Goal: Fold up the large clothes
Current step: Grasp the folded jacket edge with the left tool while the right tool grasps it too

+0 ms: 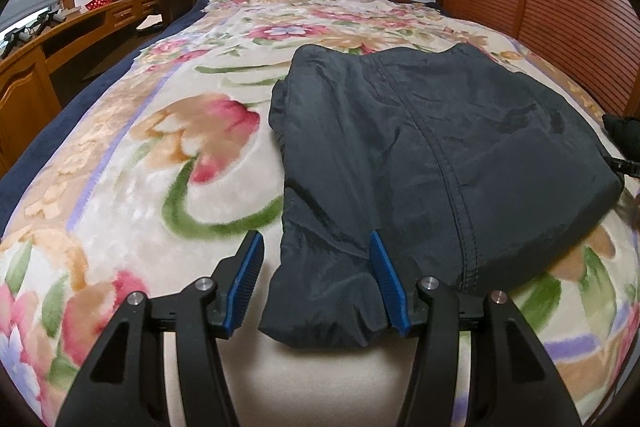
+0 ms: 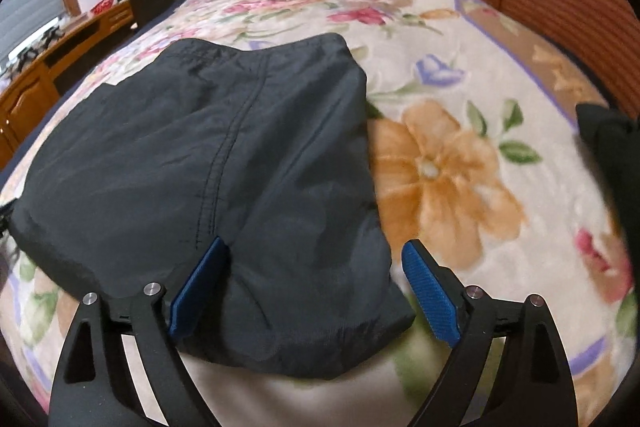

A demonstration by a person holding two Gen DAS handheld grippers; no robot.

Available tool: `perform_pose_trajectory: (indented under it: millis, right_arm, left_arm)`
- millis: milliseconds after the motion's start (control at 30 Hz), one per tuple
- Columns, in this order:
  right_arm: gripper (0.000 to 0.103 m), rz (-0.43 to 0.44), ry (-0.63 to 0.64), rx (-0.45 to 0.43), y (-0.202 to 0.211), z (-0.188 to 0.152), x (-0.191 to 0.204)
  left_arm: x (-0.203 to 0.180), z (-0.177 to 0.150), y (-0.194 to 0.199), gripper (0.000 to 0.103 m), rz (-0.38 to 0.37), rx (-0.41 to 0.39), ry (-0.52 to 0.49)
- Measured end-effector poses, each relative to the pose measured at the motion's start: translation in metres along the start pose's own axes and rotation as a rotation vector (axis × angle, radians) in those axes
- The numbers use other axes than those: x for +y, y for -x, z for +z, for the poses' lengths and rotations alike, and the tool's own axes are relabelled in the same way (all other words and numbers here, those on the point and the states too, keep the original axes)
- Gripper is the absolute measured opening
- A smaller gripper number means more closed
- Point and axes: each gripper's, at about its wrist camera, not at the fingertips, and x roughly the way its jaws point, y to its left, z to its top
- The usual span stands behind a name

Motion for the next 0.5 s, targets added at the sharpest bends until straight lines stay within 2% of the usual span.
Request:
perform_pose_trajectory:
  millis: [133,167,267,433,500]
  right_arm:
    - [0.091,0.024,-0.013,0.008,-0.002,-0.002,-0.002]
    - [0.091,0.031,-0.017,0.012,-0.002,-0.002,-0.002]
    - [0.087,0.064,-0.036,0.032,-0.004,-0.002,-0.004]
    - [0.07,0.105,-0.027,0.052,-0.002,-0.003,0.001]
    - [0.066,0.089,0.007,0.062,-0.001,-0.004,0.007]
  left_arm:
    - [-0.002,0.001,-0.002,0.053,0.001,0.012,-0.011]
    - [-0.003,0.001,-0.002,0.045,-0.006,0.016,-0.019]
    - [-0.013,0.001,-0.003,0.032,-0.009,0.046,-0.081]
    - [-0.018,0.001,-0.001,0.008,-0.012,0.069,-0.093]
    - [-0.016,0.0,0.004,0.005,-0.01,0.065,-0.081]
